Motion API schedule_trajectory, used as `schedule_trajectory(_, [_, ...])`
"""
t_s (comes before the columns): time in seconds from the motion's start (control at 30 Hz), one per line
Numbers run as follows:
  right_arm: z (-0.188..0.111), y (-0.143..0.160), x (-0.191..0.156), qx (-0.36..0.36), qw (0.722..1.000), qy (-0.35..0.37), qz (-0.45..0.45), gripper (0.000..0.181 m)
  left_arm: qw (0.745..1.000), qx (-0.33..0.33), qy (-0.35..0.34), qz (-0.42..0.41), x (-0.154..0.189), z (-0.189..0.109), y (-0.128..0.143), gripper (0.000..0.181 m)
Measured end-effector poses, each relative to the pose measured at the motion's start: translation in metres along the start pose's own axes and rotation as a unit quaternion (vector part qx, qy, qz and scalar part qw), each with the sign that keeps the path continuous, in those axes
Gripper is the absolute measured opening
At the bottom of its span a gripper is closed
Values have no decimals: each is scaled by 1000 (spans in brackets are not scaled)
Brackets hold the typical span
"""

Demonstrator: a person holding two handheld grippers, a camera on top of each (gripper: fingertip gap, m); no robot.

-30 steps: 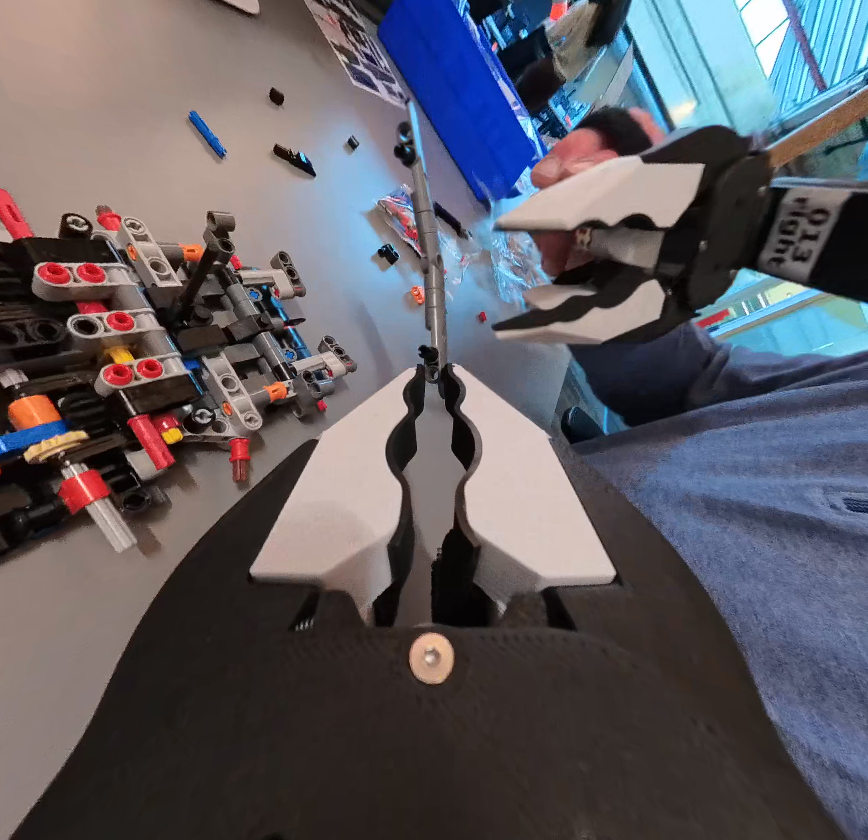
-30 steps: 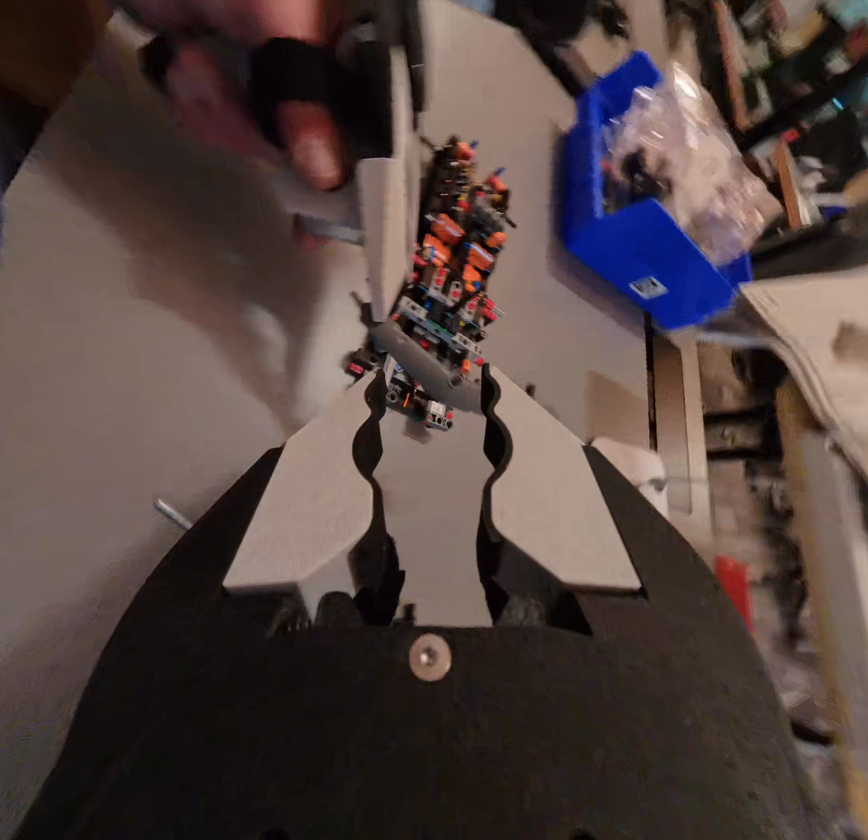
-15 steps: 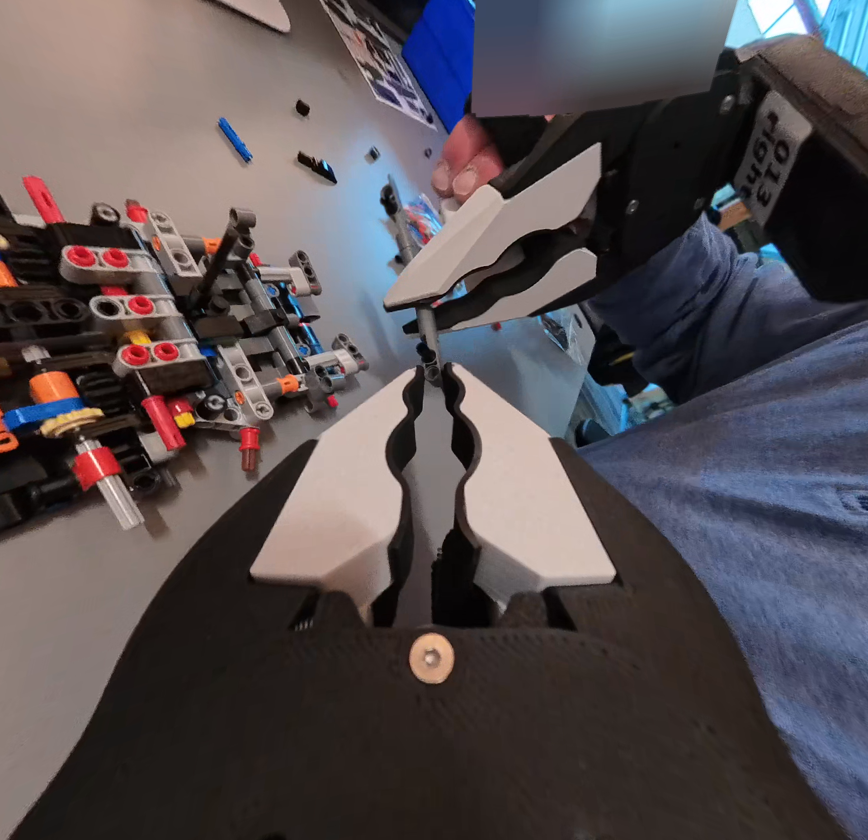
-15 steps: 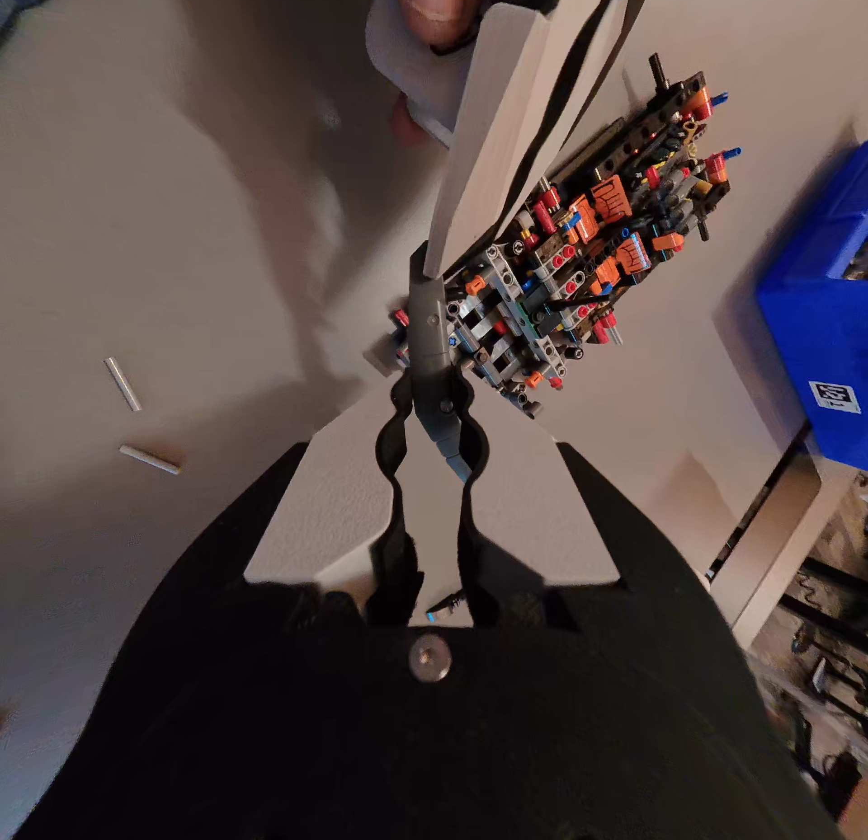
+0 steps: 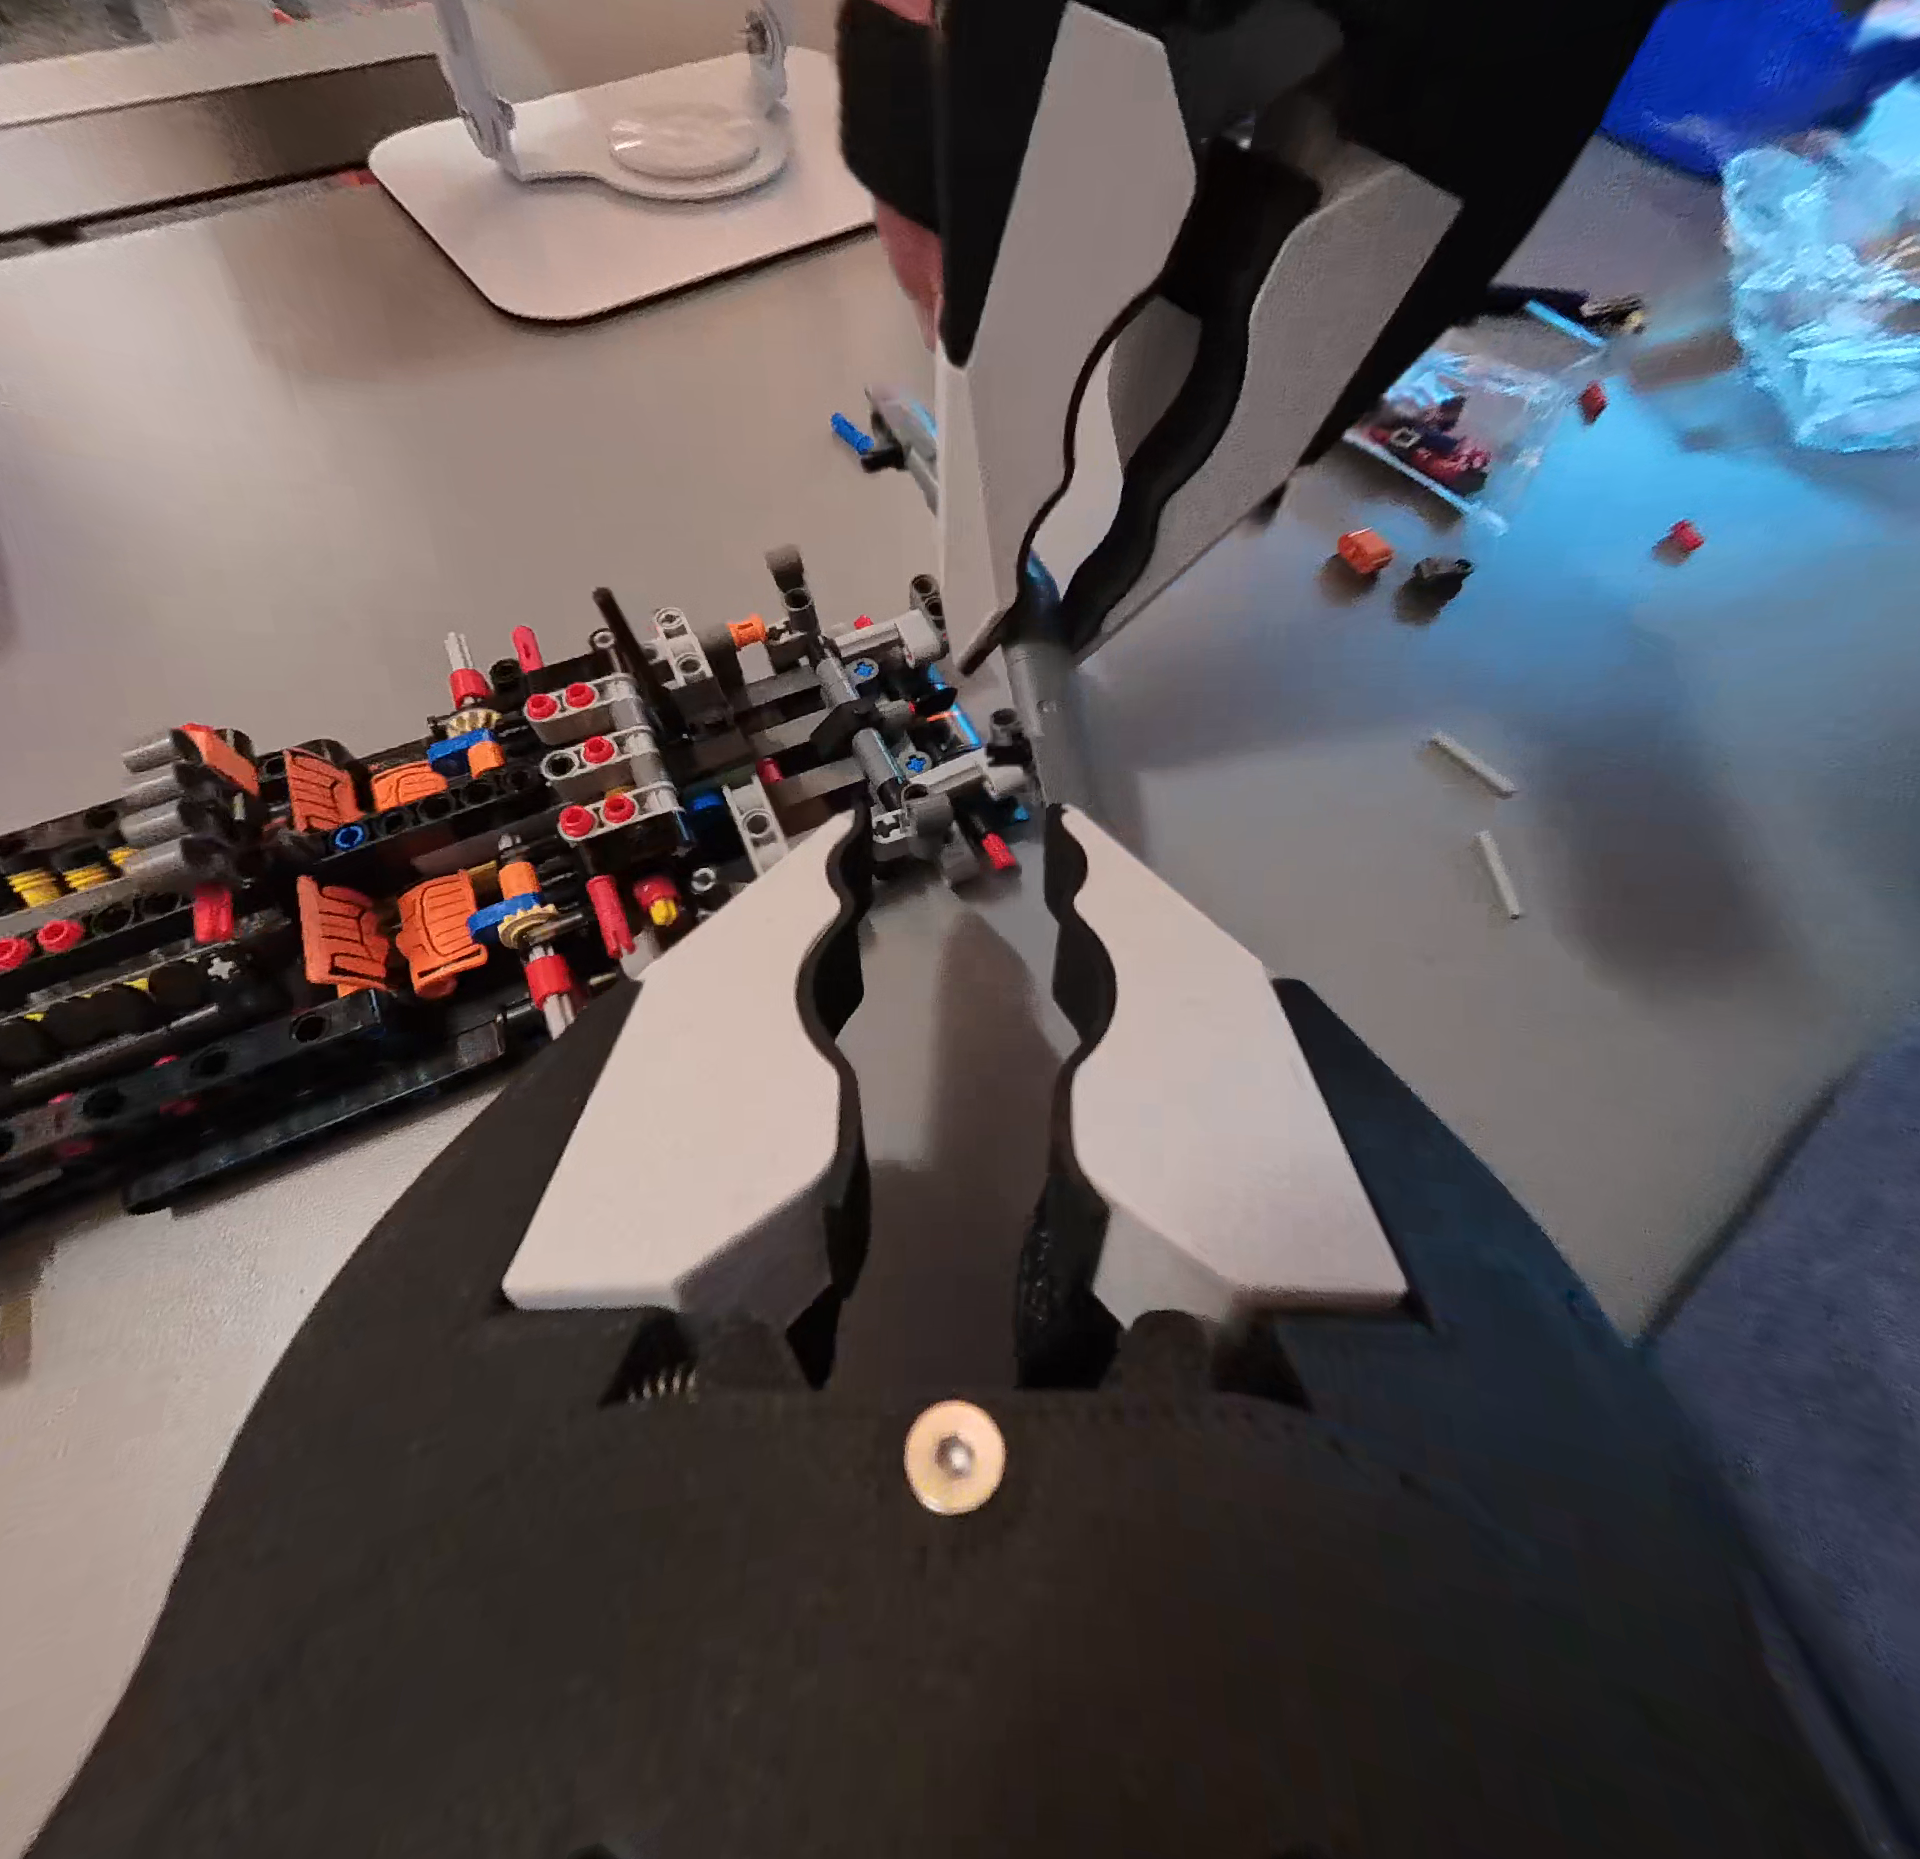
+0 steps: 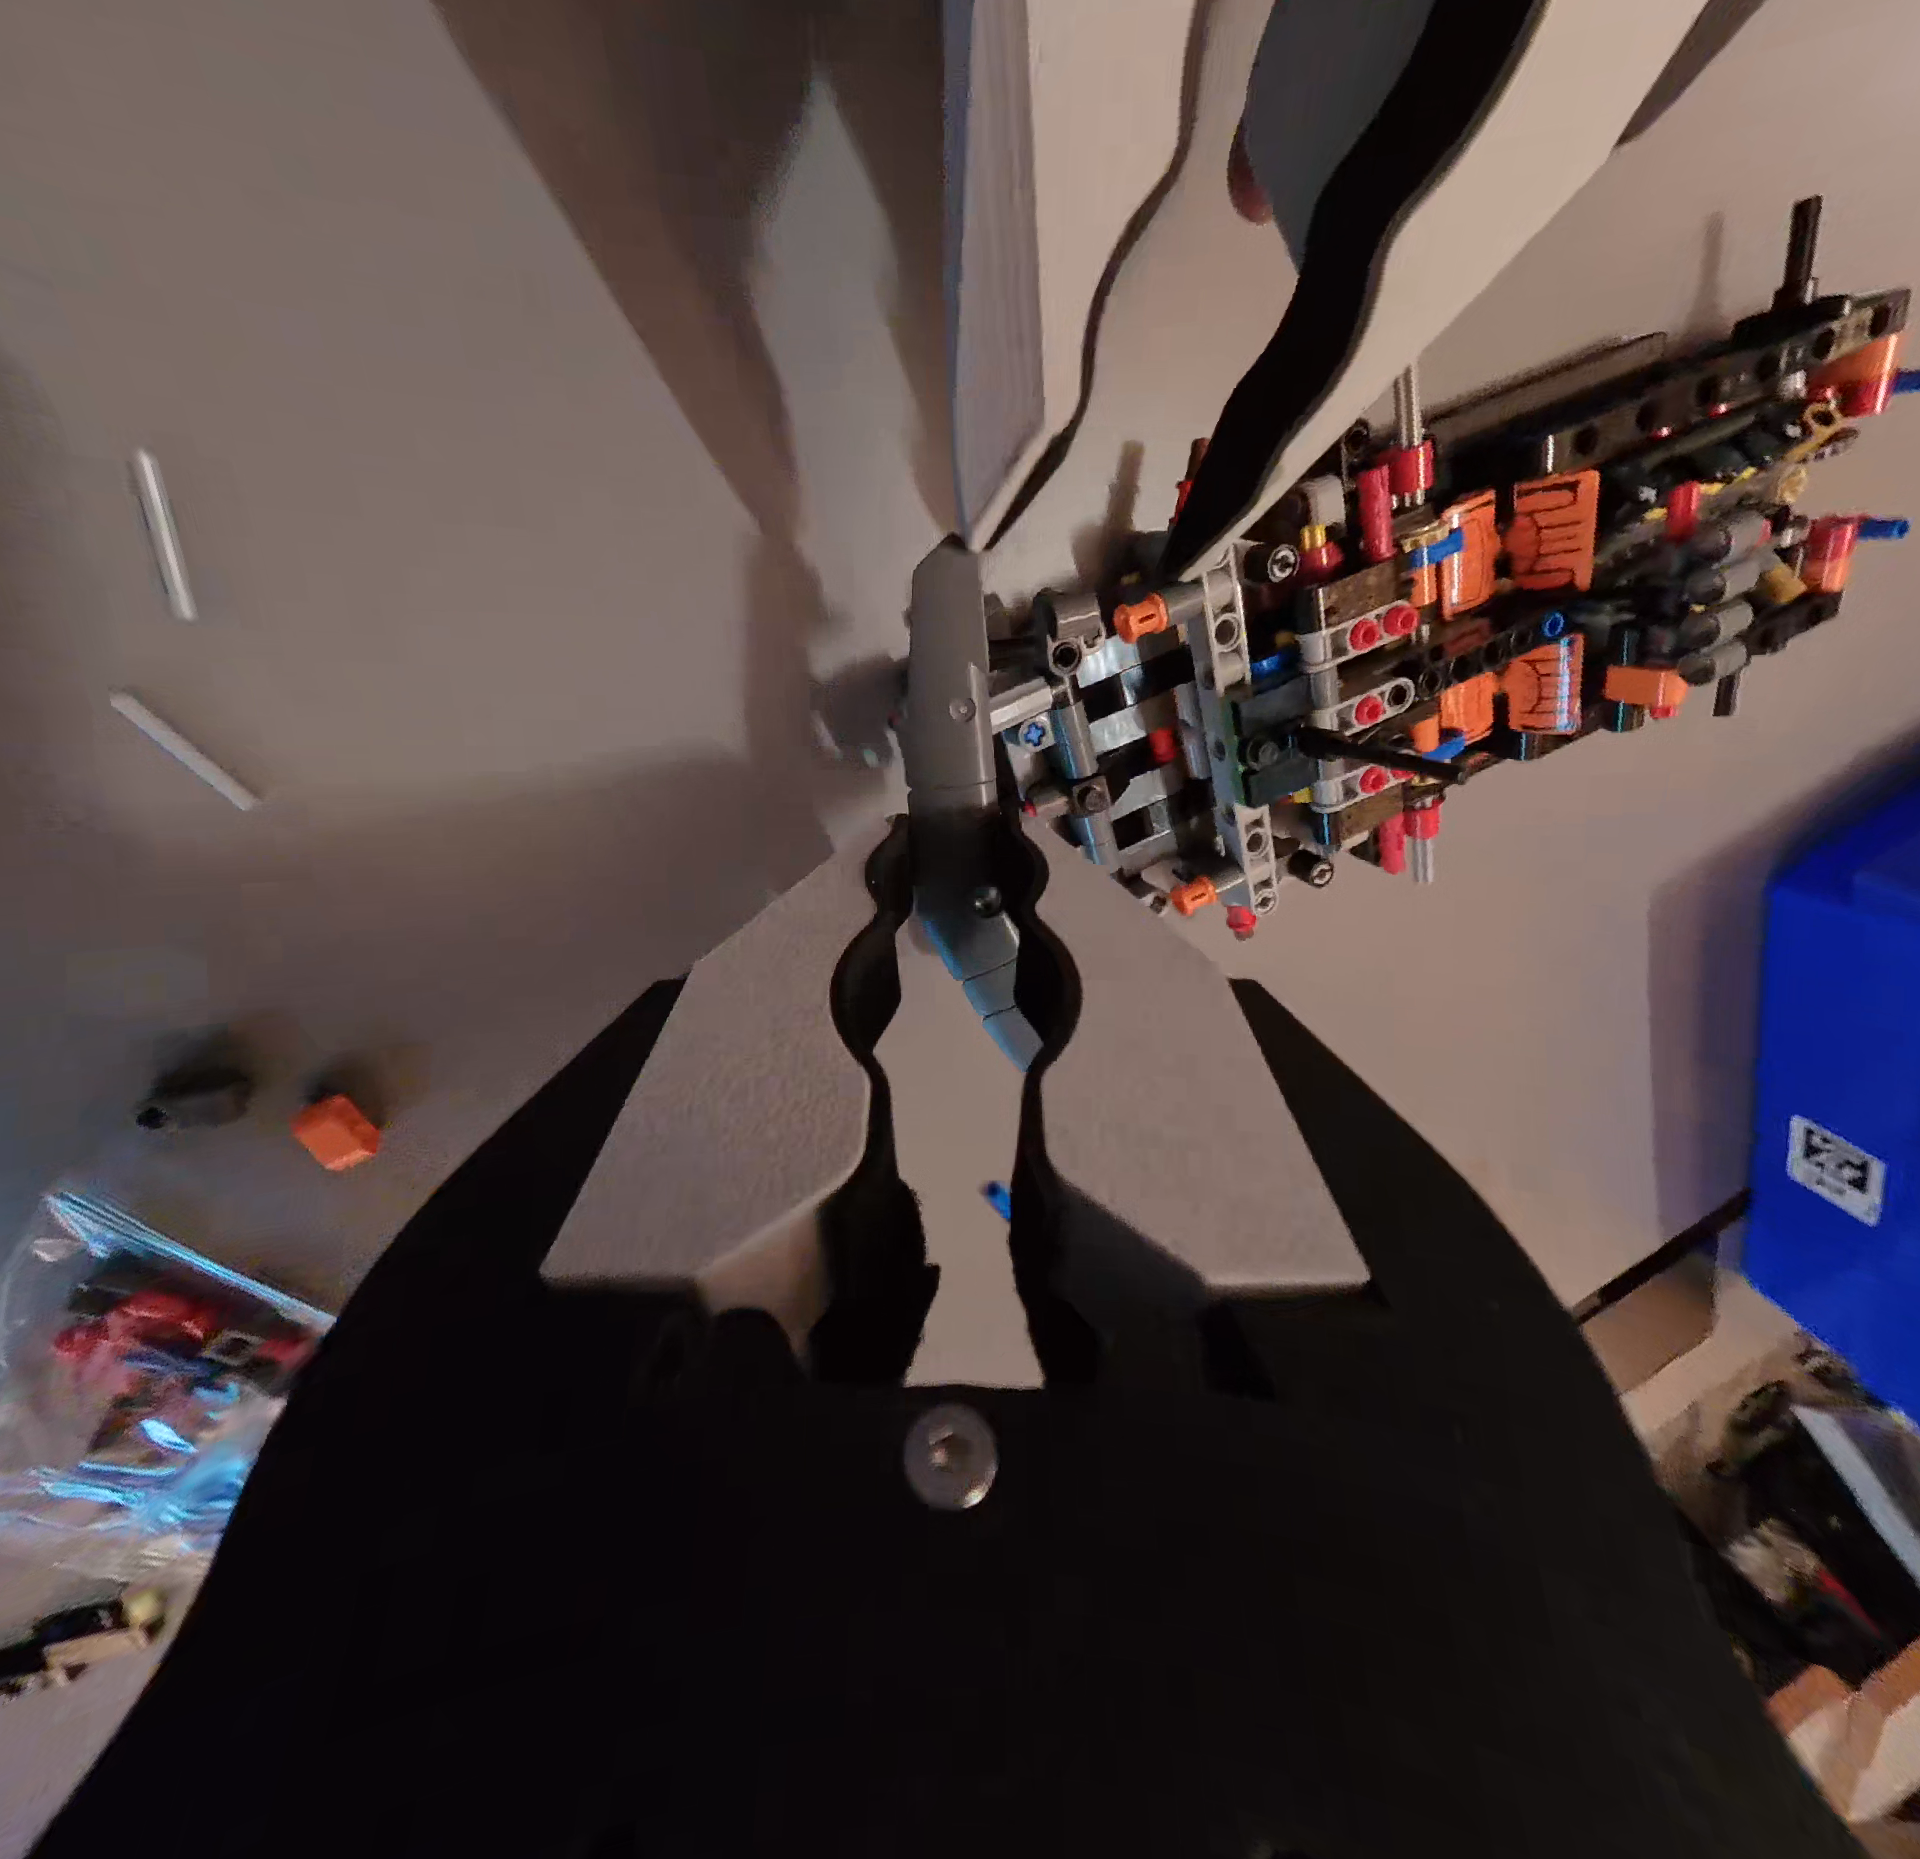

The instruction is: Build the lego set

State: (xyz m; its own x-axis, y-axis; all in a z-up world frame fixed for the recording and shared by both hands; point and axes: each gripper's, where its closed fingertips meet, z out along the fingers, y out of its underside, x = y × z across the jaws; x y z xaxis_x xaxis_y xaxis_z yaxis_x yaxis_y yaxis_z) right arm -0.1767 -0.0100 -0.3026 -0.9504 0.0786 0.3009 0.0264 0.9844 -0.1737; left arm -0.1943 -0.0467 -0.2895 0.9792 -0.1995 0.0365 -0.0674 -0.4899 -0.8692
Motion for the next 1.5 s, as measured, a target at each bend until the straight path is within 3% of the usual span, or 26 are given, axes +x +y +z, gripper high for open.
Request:
schedule_trajectory(0.13, [7, 2, 1, -5, 999, -31, -33, 14, 999, -12, -29, 19, -4, 6, 4, 28])
schedule_trajectory(0.37, [11, 1, -2, 26, 994, -98, -34, 14, 999, -31, -10, 3, -1, 5, 6, 27])
schedule_trajectory(0.5, [7, 3, -7, 41, 989, -137, -24, 14, 1000, -24, 11, -14, 2, -2, -1, 41])
schedule_trajectory(0.97, [15, 6, -6, 31, 979, -198, -27, 14, 998, -47, -24, -26, 4, 12, 10, 38])
schedule_trajectory(1.5, [12, 2, -1, 48, 982, -181, -30, 14, 996, -66, -61, -11, 3, 19, 12, 33])
